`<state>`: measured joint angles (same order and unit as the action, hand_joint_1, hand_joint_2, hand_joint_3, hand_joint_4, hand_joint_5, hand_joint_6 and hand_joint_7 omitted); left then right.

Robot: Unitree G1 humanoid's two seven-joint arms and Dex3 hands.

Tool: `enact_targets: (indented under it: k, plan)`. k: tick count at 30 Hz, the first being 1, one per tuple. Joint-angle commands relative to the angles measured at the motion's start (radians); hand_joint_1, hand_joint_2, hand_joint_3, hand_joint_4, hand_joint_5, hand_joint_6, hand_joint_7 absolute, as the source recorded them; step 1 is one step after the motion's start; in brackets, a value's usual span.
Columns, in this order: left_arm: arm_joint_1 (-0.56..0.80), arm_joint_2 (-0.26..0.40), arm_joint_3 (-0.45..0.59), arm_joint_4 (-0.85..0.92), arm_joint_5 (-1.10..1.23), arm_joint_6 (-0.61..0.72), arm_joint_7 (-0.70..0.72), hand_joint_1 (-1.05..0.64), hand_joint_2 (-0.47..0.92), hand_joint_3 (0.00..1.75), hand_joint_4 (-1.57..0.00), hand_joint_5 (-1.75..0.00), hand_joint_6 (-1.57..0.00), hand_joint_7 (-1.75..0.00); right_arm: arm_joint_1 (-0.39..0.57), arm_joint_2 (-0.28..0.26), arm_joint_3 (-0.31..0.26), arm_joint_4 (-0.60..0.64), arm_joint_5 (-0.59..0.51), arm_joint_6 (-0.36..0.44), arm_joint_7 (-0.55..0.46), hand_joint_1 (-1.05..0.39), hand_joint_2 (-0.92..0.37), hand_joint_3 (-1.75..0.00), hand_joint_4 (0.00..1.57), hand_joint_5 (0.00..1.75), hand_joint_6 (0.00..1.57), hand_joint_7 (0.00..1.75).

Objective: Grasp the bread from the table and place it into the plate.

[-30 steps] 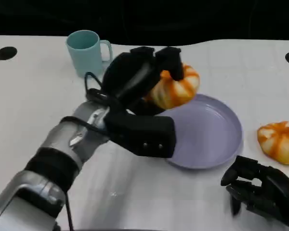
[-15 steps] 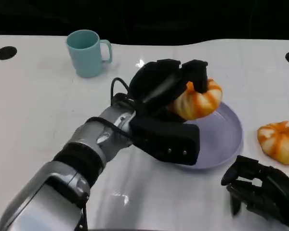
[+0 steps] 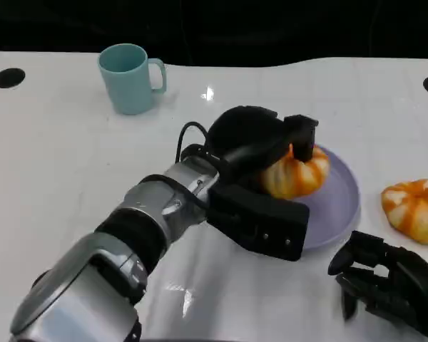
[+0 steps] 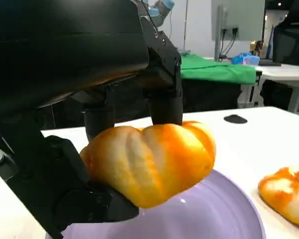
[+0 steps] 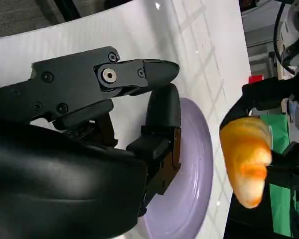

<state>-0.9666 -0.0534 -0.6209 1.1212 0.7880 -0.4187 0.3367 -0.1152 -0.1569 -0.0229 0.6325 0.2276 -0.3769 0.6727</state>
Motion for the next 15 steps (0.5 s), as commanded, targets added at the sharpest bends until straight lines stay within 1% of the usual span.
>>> enact_targets:
  k: [1, 2, 3, 4, 5, 7, 8, 9, 10, 11, 12, 13, 14, 15]
  plan:
    - [-0.04, -0.009, 0.004, 0.027, -0.017, 0.0, -0.023, -0.31, 0.67, 0.69, -0.88, -1.75, -0.79, -1.22, 0.026, -0.014, 0.003, 0.02, -0.021, 0.023, -0.003, -0.53, -0.92, -0.26, 0.67, 1.75, 0.65, 1.41]
    - [-0.042, -0.012, 0.01, 0.031, -0.03, 0.007, -0.068, -0.31, 0.67, 0.68, -0.87, -1.75, -0.79, -1.21, 0.026, -0.015, 0.005, 0.02, -0.025, 0.019, -0.006, -0.53, -0.92, -0.26, 0.67, 1.75, 0.65, 1.41]
    - [-0.045, -0.012, 0.01, 0.038, -0.039, 0.007, -0.112, -0.33, 0.71, 0.69, -0.71, -1.52, -0.65, -1.05, 0.027, -0.017, 0.005, 0.018, -0.027, 0.016, -0.008, -0.54, -0.92, -0.26, 0.67, 1.75, 0.65, 1.41]
    - [-0.047, -0.012, 0.009, 0.042, -0.045, 0.006, -0.145, -0.35, 0.74, 0.63, -0.6, -1.37, -0.53, -0.85, 0.027, -0.018, 0.005, 0.017, -0.029, 0.015, -0.009, -0.54, -0.92, -0.26, 0.67, 1.75, 0.65, 1.41]
    - [-0.048, -0.011, 0.009, 0.043, -0.049, 0.005, -0.166, -0.37, 0.77, 0.58, -0.53, -1.28, -0.48, -0.7, 0.027, -0.018, 0.006, 0.016, -0.029, 0.014, -0.009, -0.54, -0.92, -0.26, 0.67, 1.75, 0.65, 1.42]
    - [-0.052, -0.011, 0.002, 0.045, -0.042, 0.014, -0.193, -0.39, 0.8, 0.53, -0.48, -1.21, -0.44, -0.61, 0.029, -0.019, 0.005, 0.012, -0.027, 0.02, -0.009, -0.54, -0.92, -0.26, 0.67, 1.75, 0.65, 1.42]
    - [-0.054, -0.011, -0.002, 0.045, -0.037, 0.026, -0.212, -0.54, 0.85, 0.38, -0.29, -1.05, -0.32, -0.54, 0.029, -0.019, 0.004, 0.007, -0.023, 0.028, -0.007, -0.54, -0.92, -0.25, 0.68, 1.75, 0.65, 1.42]
    - [-0.056, -0.012, -0.008, 0.045, -0.032, 0.039, -0.23, -0.7, 0.89, 0.3, -0.12, -0.89, -0.18, -0.5, 0.03, -0.02, 0.003, 0.006, -0.02, 0.032, -0.004, -0.53, -0.92, -0.25, 0.68, 1.75, 0.65, 1.42]
    - [-0.057, -0.012, -0.012, 0.043, -0.028, 0.049, -0.243, -0.77, 0.91, 0.29, -0.06, -0.76, -0.09, -0.5, 0.03, -0.02, 0.003, 0.004, -0.018, 0.034, -0.001, -0.53, -0.92, -0.25, 0.68, 1.75, 0.65, 1.41]
    - [-0.061, -0.011, -0.019, 0.04, -0.022, 0.063, -0.26, -0.82, 0.91, 0.29, -0.03, -0.69, -0.05, -0.5, 0.031, -0.021, 0.003, 0.002, -0.019, 0.036, -0.002, -0.52, -0.92, -0.25, 0.67, 1.75, 0.65, 1.41]
    - [-0.064, -0.01, -0.025, 0.036, -0.017, 0.073, -0.273, -0.9, 0.92, 0.32, -0.01, -0.46, -0.02, -0.36, 0.032, -0.021, 0.003, 0.0, -0.019, 0.038, -0.003, -0.52, -0.92, -0.25, 0.67, 1.75, 0.65, 1.41]
    - [-0.065, -0.01, -0.028, 0.033, -0.015, 0.08, -0.281, -0.93, 0.92, 0.34, -0.01, -0.38, -0.01, -0.31, 0.033, -0.021, 0.003, -0.002, -0.02, 0.04, -0.004, -0.52, -0.92, -0.25, 0.67, 1.75, 0.65, 1.41]
    - [-0.068, -0.008, -0.036, 0.029, -0.009, 0.087, -0.29, -0.95, 0.92, 0.34, 0.0, -0.34, 0.0, -0.28, 0.032, -0.02, 0.001, 0.003, -0.017, 0.035, 0.0, -0.52, -0.92, -0.25, 0.67, 1.75, 0.65, 1.41]
    - [-0.07, -0.006, -0.041, 0.026, -0.006, 0.09, -0.295, -1.0, 0.92, 0.4, 0.0, -0.26, 0.0, -0.21, 0.031, -0.019, 0.0, 0.007, -0.015, 0.03, 0.003, -0.53, -0.92, -0.25, 0.67, 1.75, 0.65, 1.41]
